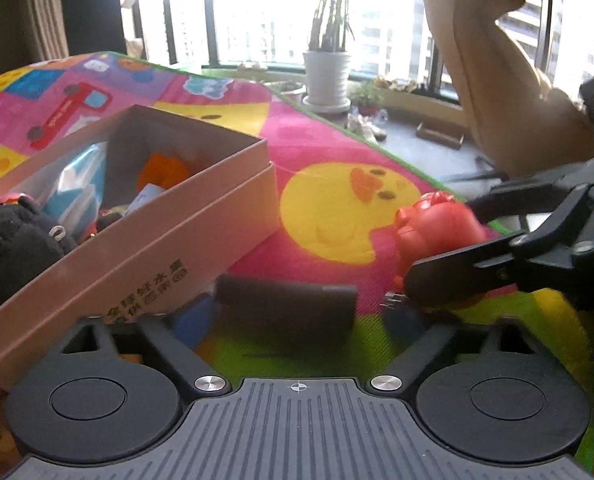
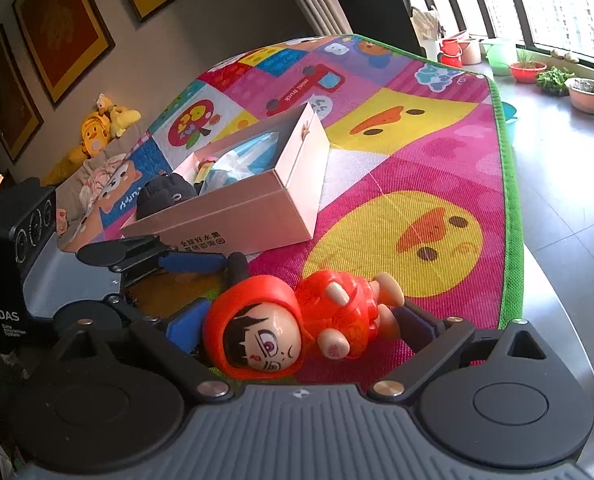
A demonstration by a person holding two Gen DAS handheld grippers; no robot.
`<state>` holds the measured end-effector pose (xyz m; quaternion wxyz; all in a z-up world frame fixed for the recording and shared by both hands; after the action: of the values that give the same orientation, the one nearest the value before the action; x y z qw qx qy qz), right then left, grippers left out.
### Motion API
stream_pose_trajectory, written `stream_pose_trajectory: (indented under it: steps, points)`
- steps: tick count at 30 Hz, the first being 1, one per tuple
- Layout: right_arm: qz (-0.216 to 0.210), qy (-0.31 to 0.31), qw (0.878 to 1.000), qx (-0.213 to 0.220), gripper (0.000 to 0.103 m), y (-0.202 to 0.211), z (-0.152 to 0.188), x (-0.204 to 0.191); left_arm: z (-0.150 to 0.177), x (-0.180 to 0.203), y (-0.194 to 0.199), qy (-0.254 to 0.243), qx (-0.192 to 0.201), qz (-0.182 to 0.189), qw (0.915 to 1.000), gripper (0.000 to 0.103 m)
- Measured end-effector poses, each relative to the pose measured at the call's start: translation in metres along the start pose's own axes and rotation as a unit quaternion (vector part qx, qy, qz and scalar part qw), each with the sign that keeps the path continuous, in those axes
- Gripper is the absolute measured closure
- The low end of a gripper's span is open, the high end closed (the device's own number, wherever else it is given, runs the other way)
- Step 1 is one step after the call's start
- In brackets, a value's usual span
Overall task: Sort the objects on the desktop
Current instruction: 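Hold the red doll up with the right gripper while the left gripper grasps the black tube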
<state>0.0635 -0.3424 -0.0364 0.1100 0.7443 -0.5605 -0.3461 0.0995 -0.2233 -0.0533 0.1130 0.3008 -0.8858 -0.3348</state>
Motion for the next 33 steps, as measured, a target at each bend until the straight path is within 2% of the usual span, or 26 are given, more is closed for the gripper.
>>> stream_pose_trajectory:
  steps: [6, 12, 16, 18, 20, 22, 24, 26, 29, 33]
  points:
    - [-0.002, -0.008, 1.0, 0.002, 0.005, -0.001, -0.001, 0.0, -0.004, 0.002, -0.001, -0.006, 0.01, -0.019, 0.9998, 0.022]
    - [-0.007, -0.006, 1.0, 0.003, 0.007, 0.0, -0.002, 0.002, 0.008, 0.001, 0.015, 0.032, 0.008, -0.042, 0.9986, 0.023]
    - [-0.013, 0.006, 1.0, 0.0, 0.008, 0.001, 0.0, -0.002, 0.032, 0.002, 0.047, 0.064, -0.005, -0.087, 0.9942, 0.023]
    - [-0.003, 0.037, 0.999, 0.002, 0.009, 0.002, 0.003, -0.012, 0.042, 0.002, 0.063, 0.073, -0.01, -0.119, 0.9901, 0.022]
    - [-0.012, 0.077, 0.997, -0.005, 0.009, 0.002, 0.01, -0.028, 0.051, 0.007, 0.078, 0.079, -0.01, -0.132, 0.988, 0.022]
    - [-0.005, 0.119, 0.993, -0.004, 0.009, 0.003, 0.017, -0.044, 0.058, 0.012, 0.085, 0.073, -0.01, -0.134, 0.9882, 0.019]
    - [0.009, 0.155, 0.988, -0.001, 0.008, 0.003, 0.02, -0.056, 0.062, 0.013, 0.087, 0.059, -0.008, -0.136, 0.9889, 0.011]
    - [0.015, 0.18, 0.984, -0.004, 0.008, 0.002, 0.021, -0.063, 0.061, 0.012, 0.087, 0.054, -0.002, -0.122, 0.9911, 0.009]
    - [0.013, 0.189, 0.982, -0.016, 0.007, 0.001, 0.024, -0.065, 0.059, 0.013, 0.086, 0.056, 0.006, -0.074, 0.9956, 0.005]
    - [0.018, 0.182, 0.983, -0.028, 0.007, 0.002, 0.029, -0.058, 0.062, 0.011, 0.089, 0.044, 0.008, -0.071, 0.9964, 0.005]
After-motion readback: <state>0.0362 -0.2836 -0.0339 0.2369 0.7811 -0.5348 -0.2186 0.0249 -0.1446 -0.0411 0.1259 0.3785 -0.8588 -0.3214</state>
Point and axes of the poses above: each gripper's, at about its wrist camera, not at the fingertips, and y roughly against the way its jaws point, x to its right, z to its underside, the point moved 9 cm from there along -y, roughly the way its jaws point, and after that the axes turned 2 degrees about z, right-handed, at the moved point
